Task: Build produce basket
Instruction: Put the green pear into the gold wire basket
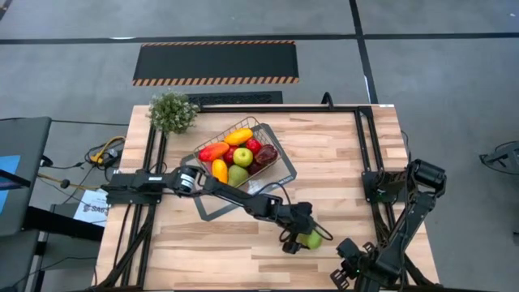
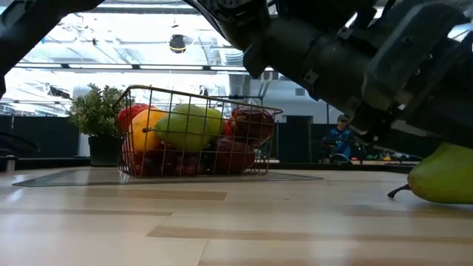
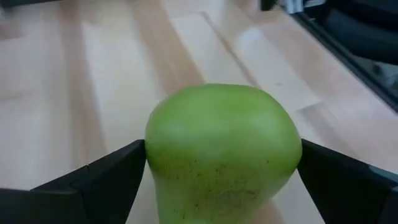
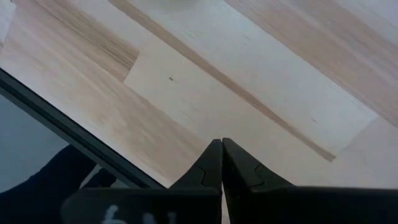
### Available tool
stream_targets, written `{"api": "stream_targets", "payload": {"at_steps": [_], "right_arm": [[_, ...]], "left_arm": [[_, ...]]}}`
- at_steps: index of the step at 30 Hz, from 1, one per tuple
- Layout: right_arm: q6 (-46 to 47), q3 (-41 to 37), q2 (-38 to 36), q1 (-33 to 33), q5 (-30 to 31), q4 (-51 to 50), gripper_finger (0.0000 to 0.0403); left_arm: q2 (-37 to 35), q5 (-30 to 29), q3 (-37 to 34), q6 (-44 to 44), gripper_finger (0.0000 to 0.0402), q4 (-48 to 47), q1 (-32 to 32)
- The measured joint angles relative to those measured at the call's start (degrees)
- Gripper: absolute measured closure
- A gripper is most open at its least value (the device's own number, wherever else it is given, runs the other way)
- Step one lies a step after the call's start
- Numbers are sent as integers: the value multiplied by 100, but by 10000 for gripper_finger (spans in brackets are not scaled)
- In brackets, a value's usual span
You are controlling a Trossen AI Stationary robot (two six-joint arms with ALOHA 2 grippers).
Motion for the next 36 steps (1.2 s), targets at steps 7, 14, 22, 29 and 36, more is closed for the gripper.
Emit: {"api": "stream_targets", "payload": {"at_steps": [7,14,22,29,36], "right_arm": [[-5,0,0,-2,-5,-5,381],[-2,0,-2,-11,-7,-22,383],[0,0,-2,-13,-7,-42,381],[8,0,-2,-28,-6,-47,382],[25,-2,-2,-168,73,-94,382]], "left_arm": [[44,-134,12,-133,36,-34,4],[-119,-180,-4,-1286,75,-208,14],[-1066,-656,-3,-1087,88,-1094,165],[-2233,-1573,3,-610,89,-2277,396],[-3029,-2749,-4,-233,89,-3906,811]]}}
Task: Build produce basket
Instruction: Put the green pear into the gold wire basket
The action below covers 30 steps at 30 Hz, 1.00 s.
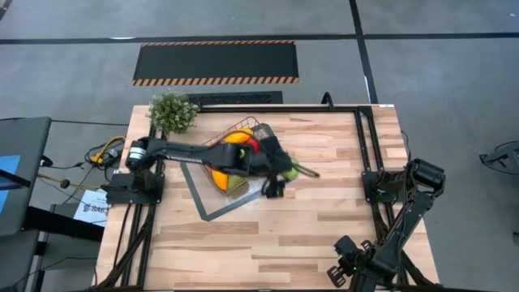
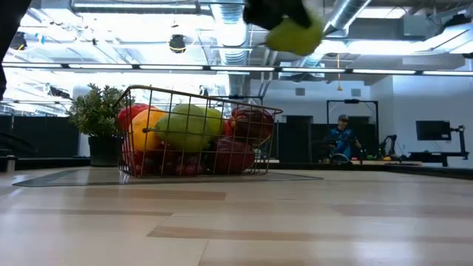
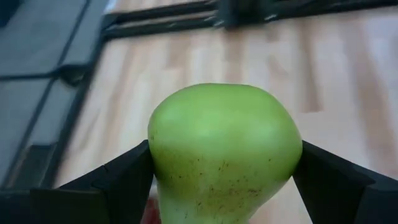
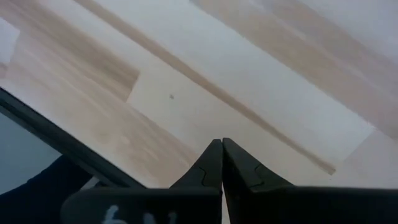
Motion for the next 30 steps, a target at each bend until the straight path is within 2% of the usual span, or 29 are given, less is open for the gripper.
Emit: {"api": "stream_targets", "payload": {"at_steps": [4,6,14,22,30], "right_arm": [[-36,0,0,-88,21,-115,382],[-56,0,0,-118,27,-202,381],[-79,0,-1,-198,36,-478,381],[-69,0,-2,-225,38,-576,381],[-32,0,-2,-221,39,-549,380]], "left_arm": [[-123,-272,1,-235,85,-638,356],[-131,-629,-13,-568,82,-998,545],[-163,-1934,-124,-2966,80,-1805,1216],[-123,-2499,-122,-5442,80,-1873,1480],[34,-2614,-558,-7218,79,-1653,1404]]}}
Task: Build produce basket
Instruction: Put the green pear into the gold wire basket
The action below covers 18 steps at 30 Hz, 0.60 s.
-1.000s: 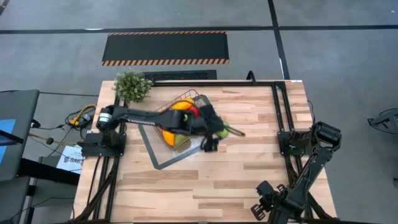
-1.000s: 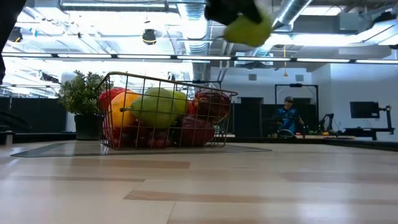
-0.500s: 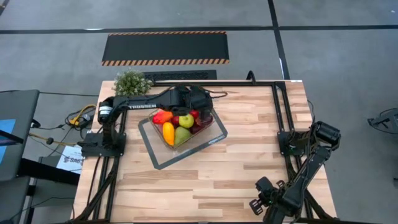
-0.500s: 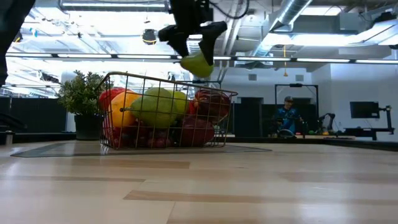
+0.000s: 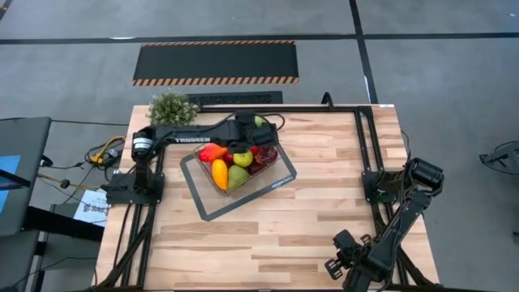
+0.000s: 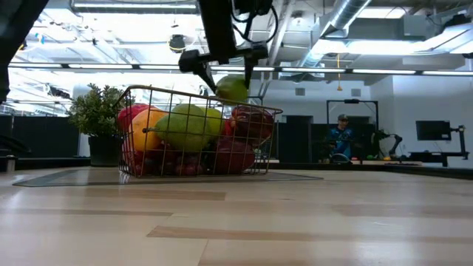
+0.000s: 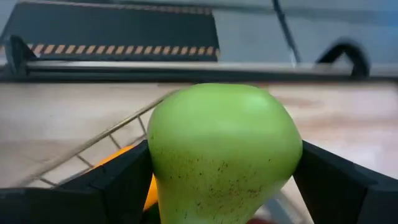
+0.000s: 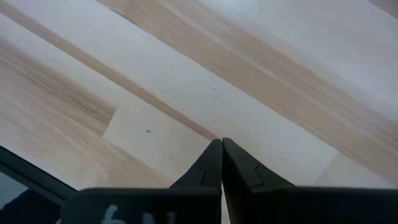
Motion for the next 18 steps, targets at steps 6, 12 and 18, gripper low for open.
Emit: {"api": "stream_targets", "payload": {"at_steps": [6,12,18], "right_arm": [[0,0,0,0,-2,78,382],[0,0,0,0,-2,92,380],[-4,0,0,2,-2,89,382]], "left_arm": [[72,-310,-274,-979,79,214,-23],[69,-120,-327,-1489,79,148,-96],[71,-122,-327,-2592,79,41,-142]]}}
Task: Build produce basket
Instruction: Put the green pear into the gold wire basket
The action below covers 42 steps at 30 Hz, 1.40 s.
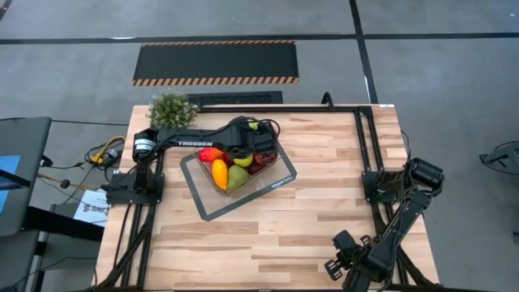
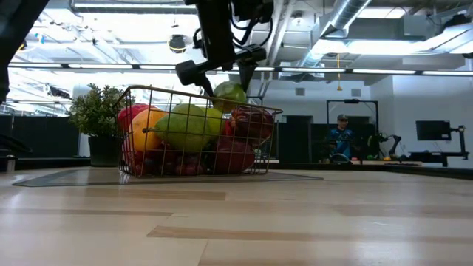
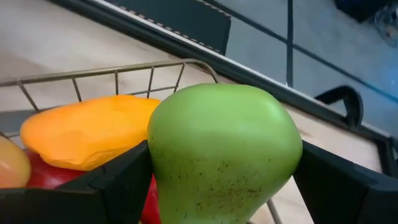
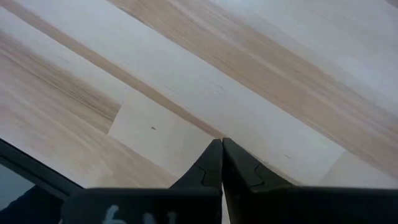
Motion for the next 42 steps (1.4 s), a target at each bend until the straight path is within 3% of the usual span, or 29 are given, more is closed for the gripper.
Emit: {"api": "stream_targets", "payload": {"at_steps": [9,18,29,42], "right_arm": [[-2,0,0,16,0,-6,379],[68,0,0,139,-4,16,382],[157,2,0,162,-3,-70,381],[201,2,0,162,-2,-71,379]], "left_arm": [[68,18,11,-960,79,10,49],[380,148,9,-1252,74,91,44],[378,196,15,-1170,39,-6,42],[375,578,486,-43,37,-266,106]]}}
